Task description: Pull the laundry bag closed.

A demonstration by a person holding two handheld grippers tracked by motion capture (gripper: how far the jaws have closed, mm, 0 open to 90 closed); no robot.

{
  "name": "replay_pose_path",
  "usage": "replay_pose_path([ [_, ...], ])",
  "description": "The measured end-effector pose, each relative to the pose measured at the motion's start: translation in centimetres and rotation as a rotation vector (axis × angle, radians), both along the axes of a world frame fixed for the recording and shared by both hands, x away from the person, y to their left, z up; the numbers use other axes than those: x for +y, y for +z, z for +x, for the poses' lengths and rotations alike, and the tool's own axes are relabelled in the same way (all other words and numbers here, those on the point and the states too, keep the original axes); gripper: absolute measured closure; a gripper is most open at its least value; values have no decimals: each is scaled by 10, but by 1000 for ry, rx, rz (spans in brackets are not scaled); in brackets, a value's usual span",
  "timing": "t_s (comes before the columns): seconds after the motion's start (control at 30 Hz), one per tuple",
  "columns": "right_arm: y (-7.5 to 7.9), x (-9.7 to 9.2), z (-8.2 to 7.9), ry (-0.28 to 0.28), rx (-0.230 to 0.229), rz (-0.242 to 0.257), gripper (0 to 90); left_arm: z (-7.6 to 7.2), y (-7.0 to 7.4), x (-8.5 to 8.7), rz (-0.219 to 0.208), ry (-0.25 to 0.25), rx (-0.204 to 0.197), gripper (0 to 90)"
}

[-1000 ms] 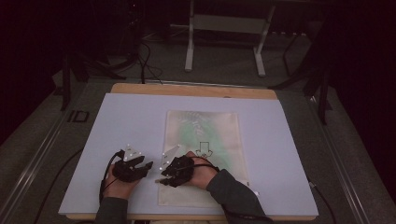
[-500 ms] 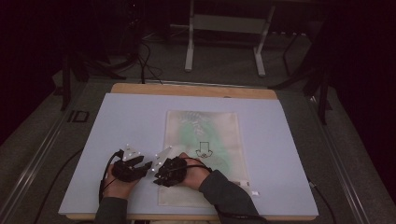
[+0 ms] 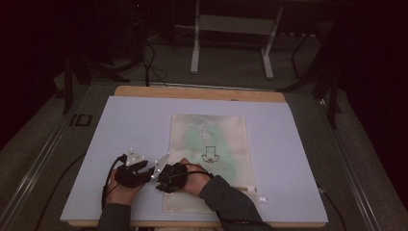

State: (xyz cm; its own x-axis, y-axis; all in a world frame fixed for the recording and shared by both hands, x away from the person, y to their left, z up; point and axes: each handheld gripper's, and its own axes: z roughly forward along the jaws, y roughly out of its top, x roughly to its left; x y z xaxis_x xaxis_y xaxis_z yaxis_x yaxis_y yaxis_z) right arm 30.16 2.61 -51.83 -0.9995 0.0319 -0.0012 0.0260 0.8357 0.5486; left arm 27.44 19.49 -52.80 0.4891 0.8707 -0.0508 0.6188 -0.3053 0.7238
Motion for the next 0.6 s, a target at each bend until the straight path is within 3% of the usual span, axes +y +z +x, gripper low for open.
replay_pose_path([
  [0.3,1,1,-1,5,-11,4,804,0,0,0,2,0,1,547],
  [0.4,4,-1,0,-4,5,48,809,0,0,0,2,2,0,547],
  [0.6,10,-8,0,-16,12,83,810,0,0,0,2,2,0,547],
])
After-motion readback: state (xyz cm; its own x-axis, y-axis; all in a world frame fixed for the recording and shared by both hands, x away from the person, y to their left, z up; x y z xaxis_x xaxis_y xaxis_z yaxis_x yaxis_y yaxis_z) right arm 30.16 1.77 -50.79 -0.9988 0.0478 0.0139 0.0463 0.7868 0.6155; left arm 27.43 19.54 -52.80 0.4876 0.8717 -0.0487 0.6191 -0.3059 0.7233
